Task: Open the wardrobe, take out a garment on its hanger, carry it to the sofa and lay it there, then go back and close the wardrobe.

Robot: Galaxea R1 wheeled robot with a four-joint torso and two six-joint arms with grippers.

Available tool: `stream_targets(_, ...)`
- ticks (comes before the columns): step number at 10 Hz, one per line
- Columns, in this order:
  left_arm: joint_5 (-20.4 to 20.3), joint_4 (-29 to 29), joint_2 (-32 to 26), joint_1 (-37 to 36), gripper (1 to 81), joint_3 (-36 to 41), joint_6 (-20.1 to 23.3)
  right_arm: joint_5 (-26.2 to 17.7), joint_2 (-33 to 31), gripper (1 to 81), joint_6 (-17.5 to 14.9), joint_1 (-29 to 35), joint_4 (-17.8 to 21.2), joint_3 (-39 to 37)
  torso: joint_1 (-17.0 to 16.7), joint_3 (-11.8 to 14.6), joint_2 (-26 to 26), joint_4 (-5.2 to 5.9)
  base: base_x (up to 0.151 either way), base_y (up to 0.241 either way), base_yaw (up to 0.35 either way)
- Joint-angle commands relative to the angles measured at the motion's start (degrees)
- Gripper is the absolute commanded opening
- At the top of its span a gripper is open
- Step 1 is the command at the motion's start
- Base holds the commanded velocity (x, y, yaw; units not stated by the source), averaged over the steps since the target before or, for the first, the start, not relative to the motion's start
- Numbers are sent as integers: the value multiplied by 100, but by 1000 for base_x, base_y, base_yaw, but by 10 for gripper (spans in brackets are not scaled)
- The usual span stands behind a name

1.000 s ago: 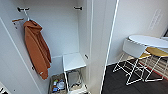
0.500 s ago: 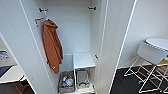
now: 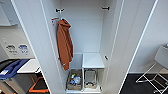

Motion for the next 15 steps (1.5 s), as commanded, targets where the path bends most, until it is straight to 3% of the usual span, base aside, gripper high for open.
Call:
stream_targets(1,246,56,41,-202,811,39,22,-328,9,811,7,110,-5,12,1,0,0,-2,0,0,230)
stream_targets(15,158,-199,-20,-44,811,39,-57,-381,53,811,16,145,4,21,1,0,0,-2,5,-23,15)
